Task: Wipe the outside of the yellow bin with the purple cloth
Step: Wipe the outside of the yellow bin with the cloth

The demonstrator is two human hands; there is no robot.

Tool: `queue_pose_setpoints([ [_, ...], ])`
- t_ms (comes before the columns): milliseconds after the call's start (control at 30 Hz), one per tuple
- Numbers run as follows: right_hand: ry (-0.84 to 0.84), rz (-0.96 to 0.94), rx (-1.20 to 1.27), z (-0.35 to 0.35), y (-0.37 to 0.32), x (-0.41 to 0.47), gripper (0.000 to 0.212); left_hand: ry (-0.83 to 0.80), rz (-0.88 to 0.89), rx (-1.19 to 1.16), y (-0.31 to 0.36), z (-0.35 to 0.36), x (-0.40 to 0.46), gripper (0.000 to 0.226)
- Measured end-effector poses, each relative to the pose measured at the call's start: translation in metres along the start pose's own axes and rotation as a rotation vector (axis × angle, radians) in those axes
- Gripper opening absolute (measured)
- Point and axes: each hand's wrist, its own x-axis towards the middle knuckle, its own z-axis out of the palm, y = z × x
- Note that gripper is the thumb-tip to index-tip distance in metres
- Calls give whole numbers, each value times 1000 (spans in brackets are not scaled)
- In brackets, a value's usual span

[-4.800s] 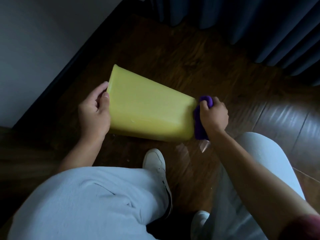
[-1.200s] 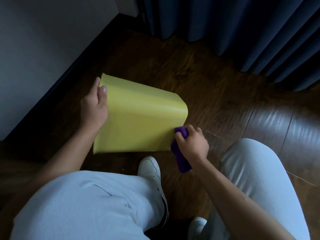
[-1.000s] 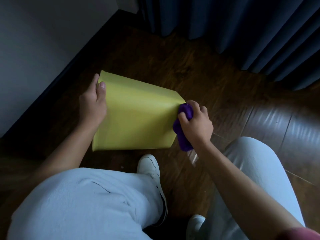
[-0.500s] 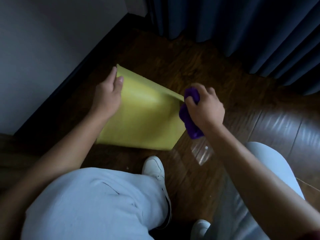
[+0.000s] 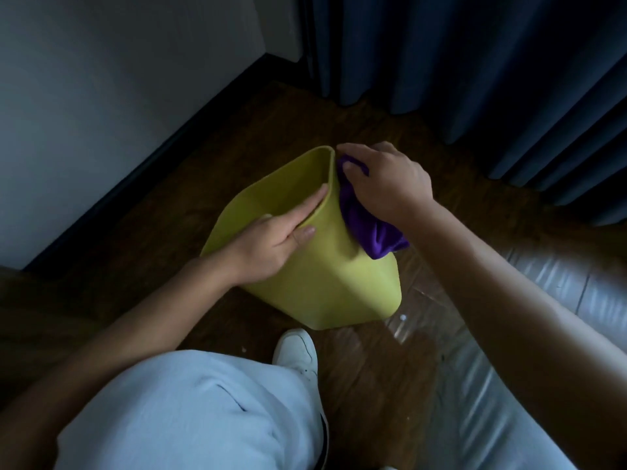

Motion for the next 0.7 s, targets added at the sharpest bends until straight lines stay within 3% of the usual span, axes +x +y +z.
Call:
queue_pose_setpoints([
  [167, -83, 15, -12, -5, 3, 3, 62, -27, 27, 13, 5, 7, -5, 56],
  [333, -178, 15, -72, -15, 3, 4, 59, -49, 29, -20, -4, 13, -4, 54],
  [400, -145, 31, -43, -12, 3, -3, 59, 92, 49, -68, -11, 14, -10, 53],
  [467, -112, 51, -18, -9, 1, -9, 59, 392, 29, -15, -33, 7, -16, 55],
  [533, -99, 58, -27, -7, 0, -9, 58, 606, -160, 149, -68, -5, -19, 55],
  [633, -108, 43, -30, -8, -3, -9, 58, 409, -642, 113, -111, -19, -20, 60],
  [700, -112, 47, -64, -9, -3, -7, 59, 338, -669, -49, -129, -17, -25, 56],
])
